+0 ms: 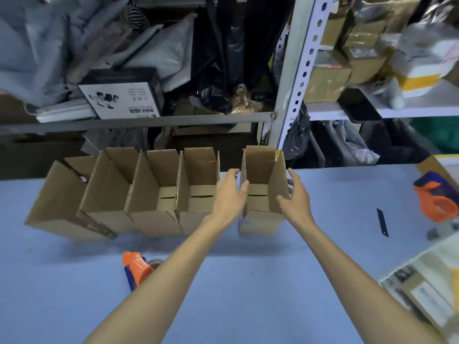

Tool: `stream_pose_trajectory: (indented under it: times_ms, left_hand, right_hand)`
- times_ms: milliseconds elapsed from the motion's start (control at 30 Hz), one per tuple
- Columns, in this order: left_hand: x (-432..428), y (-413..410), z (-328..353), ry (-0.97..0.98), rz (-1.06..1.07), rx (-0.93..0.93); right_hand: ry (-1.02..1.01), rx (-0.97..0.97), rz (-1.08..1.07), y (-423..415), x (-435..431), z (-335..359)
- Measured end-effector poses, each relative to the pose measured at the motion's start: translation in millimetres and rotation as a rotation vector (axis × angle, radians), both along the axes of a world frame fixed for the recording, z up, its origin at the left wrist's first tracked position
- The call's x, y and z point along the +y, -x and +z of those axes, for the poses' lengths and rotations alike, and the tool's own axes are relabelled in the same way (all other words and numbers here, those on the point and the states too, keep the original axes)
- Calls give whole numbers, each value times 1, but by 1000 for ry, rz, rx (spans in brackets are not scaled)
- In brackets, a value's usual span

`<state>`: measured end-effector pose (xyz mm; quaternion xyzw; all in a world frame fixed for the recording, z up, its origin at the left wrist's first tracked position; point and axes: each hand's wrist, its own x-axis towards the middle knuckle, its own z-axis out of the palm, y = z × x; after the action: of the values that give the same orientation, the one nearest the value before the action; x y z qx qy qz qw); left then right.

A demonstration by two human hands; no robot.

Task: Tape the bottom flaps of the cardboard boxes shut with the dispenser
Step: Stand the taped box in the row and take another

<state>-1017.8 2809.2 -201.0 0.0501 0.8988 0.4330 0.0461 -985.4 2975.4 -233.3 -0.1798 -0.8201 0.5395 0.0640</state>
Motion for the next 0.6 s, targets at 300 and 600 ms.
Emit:
stream_pose_trajectory:
  times_ms: [300,600]
  left_hand:
    - [-82,-17,19,677,-390,128]
    - [-92,-33,8,672,-285,187]
  right_hand:
    - [-185,-21,68,-1,4,11]
    - [-787,370,308,-46,-49,52]
